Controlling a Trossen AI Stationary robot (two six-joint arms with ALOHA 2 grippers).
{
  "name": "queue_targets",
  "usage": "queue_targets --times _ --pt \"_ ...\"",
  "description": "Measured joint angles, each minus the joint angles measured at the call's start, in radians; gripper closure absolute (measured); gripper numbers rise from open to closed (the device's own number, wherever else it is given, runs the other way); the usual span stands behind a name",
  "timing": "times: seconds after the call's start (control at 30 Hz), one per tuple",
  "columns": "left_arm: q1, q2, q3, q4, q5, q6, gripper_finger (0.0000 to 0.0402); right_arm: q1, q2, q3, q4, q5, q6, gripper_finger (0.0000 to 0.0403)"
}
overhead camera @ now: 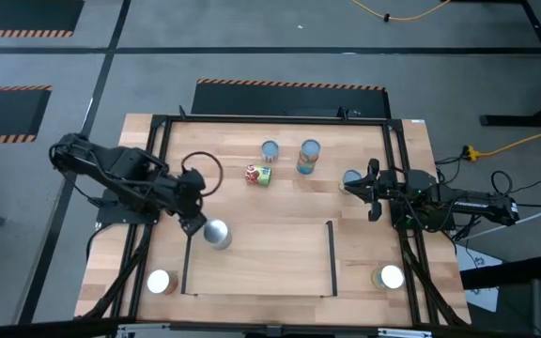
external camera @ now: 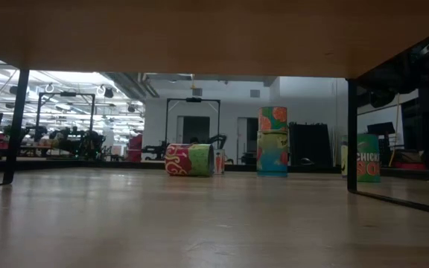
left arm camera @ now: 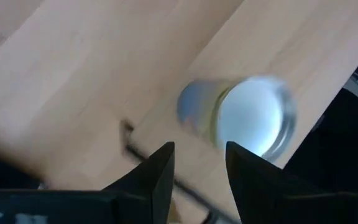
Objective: Pick and place cans onto a shelf
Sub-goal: Put the canned pineapple on the shelf
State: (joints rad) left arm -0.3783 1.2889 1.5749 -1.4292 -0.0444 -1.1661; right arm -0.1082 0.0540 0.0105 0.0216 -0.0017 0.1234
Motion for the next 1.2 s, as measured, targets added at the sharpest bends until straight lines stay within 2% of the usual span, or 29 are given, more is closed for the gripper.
queue_targets --times 0.23,0.87,1.03,1.2 --pt "-0.065 -0.021 0.0 -0.148 0.067 -0.082 0.0265 0.0 0.0 0.0 0.0 0.0 0.003 0.0342" --pt "-0.386 0.101 -0.018 -0.14 0.044 -0.115 0.0266 0.0 0.0 0.0 -0.001 0.0 0.003 0.0342" --pt "-0.452 0.107 -0.111 -0.115 0.095 -0.192 0.0266 0.0 0.0 0.0 -0.001 0.0 0.003 0.0342" --pt "-0.487 0.105 -0.221 -0.017 0.146 -0.195 0.0266 0.0 0.0 0.0 -0.001 0.0 0.003 0.0342"
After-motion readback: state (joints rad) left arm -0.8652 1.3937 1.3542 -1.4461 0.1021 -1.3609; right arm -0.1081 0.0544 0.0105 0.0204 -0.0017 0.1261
